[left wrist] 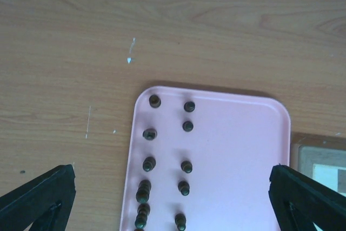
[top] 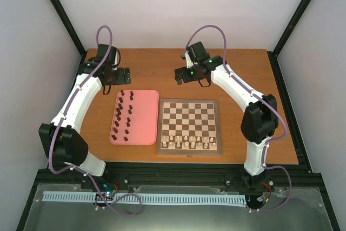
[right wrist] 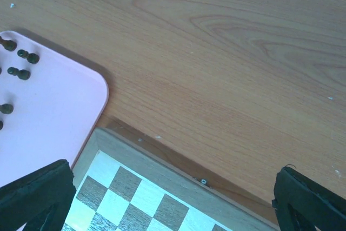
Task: Set up the chess pieces on the board
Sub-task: Pick up the chess piece from the storage box.
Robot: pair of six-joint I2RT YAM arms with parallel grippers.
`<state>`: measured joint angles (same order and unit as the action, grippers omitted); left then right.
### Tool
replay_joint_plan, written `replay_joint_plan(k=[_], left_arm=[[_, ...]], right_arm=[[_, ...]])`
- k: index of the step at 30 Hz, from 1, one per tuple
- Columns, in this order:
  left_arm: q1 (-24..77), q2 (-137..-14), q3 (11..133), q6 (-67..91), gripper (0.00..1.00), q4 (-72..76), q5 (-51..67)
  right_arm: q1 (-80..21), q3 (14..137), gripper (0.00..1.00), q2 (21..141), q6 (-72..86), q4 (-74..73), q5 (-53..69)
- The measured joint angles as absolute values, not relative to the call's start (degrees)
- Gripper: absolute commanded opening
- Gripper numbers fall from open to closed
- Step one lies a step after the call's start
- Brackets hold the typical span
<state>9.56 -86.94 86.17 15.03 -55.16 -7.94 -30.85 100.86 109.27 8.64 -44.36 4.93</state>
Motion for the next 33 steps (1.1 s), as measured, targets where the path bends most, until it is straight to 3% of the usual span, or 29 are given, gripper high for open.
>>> replay_joint_plan(k=[11,15,25,33], left_arm=[[8.45,-81.06,84.58,16.53,1.0,-55.79,-8.54],[8.25,-77.34,84.58,17.28,1.0,-55.88,-8.51],[8.14,-68.84,79.09,19.97,1.0,-56.36,-7.55],[8.14,-64.29,74.85,21.23,1.0,-57.1,-6.59]], right_arm=[[-31.18,107.15,1.0,115.57,11.64,-46.26,6.9],[-33.36,115.44,1.0,122.41,12.29,-47.75,7.14],[-43.18,129.49,0.83,134.89,14.28,-48.71,8.73],[-47.09,131.44,0.68,138.8,14.98,-46.46,9.98]])
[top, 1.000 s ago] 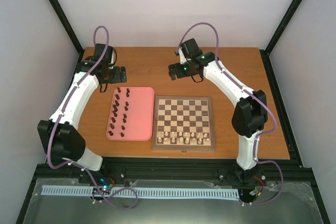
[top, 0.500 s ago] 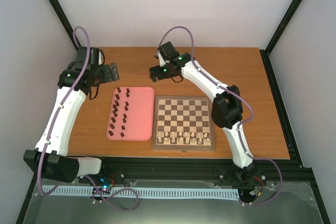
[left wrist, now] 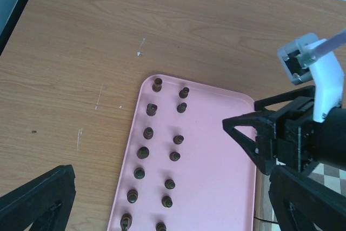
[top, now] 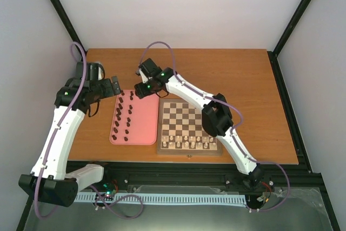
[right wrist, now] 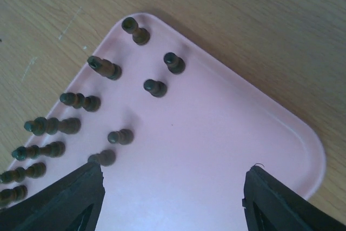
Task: Set up the chess pieces on the board
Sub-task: Pick up the chess piece from the storage box.
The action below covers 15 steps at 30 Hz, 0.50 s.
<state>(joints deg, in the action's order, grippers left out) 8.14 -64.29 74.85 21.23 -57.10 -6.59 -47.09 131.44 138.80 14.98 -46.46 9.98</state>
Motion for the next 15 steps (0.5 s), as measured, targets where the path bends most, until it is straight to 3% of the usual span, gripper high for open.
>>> replay_joint_plan(k=[8,15], left_arm=[[8.14,-62.85,73.36,21.26,1.0,-57.58,-6.42],[8.14,-62.85,72.99,21.28,1.0,-57.56,-6.35]], right_arm=[[-47.64,137.88,0.55,144.55,17.37,-43.05,10.76],[-47.66,142.34,0.51,149.27,19.97,-39.9,10.94]])
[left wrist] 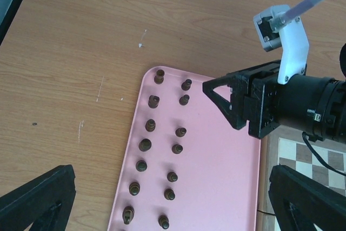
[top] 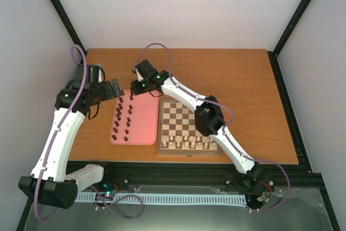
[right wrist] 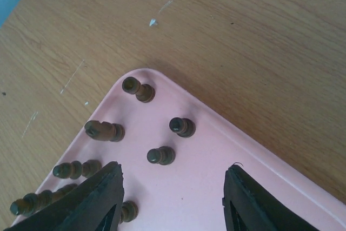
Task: Set up the chess pieces on the board
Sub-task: Pick up the chess piece from the storage box.
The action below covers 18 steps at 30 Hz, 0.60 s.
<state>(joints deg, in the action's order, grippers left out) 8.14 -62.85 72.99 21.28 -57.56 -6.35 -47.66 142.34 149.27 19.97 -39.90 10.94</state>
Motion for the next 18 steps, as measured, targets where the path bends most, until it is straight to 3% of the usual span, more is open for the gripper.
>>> replay_joint_plan(k=[10,18], left_arm=[[8.14,-63.64,70.96,21.17,1.0,-57.47,-7.6],[8.14,-68.4,71.75,19.59,0.97,-55.59,-6.74]], right_arm=[[-46.68,140.73,0.53,148.92,22.17,-38.54,5.5],[-41.41,136.11,0.63,140.94,20.88,-41.41,1.78]])
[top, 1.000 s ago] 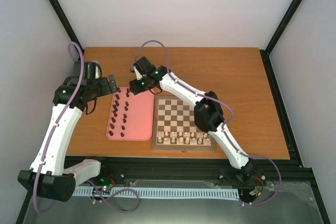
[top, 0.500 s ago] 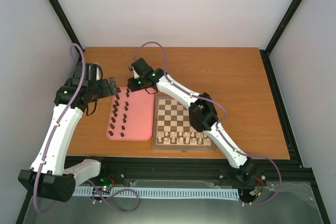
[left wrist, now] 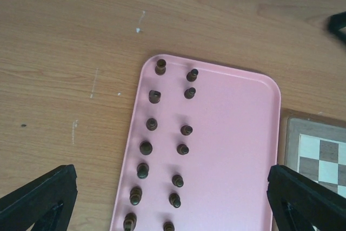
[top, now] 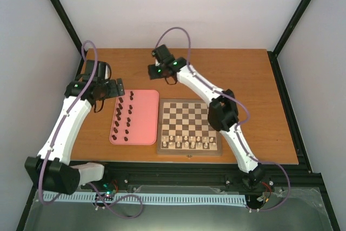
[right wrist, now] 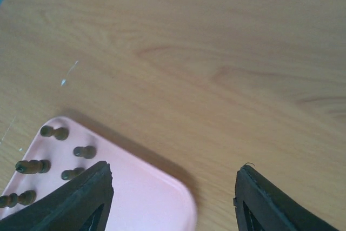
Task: Set up the chess pieces on the board
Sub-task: Pick up the chess piece from the storage box.
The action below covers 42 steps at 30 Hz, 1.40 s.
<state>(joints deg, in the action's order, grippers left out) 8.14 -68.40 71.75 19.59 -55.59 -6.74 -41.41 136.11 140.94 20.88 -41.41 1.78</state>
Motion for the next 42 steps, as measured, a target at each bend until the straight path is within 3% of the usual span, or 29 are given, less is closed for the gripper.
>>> replay_joint_plan(k=[10,15,17,20,31,42], left_arm=[[9.3,-88.75,82.28,16.73,0.92,-53.8,-3.73],[11.2,-101.86,91.57,15.62,0.85,-53.25,-2.72],[11.81,-105.51,94.02,15.51,0.77,-53.36,-1.85],[12.32,-109.56,96.18,15.55,0.63,-53.34,-1.13],[12.78,-115.07,96.49,16.88,0.63,-53.01,-1.06],[12.75,-115.7,94.15,19.55,0.58,-52.31,-3.25]], right_arm=[[-25.87,112.05,0.67,117.82,17.74,-42.44,0.47],[-20.01,100.2,0.69,112.55,15.33,-42.68,-1.26],[-19.57,96.73,0.69,111.87,14.33,-42.74,-1.26],[-19.05,94.26,0.69,111.85,13.67,-42.68,-0.51],[-12.43,91.98,0.69,110.67,11.94,-42.46,1.67],[-12.19,91.72,0.69,110.39,11.81,-42.17,3.51]])
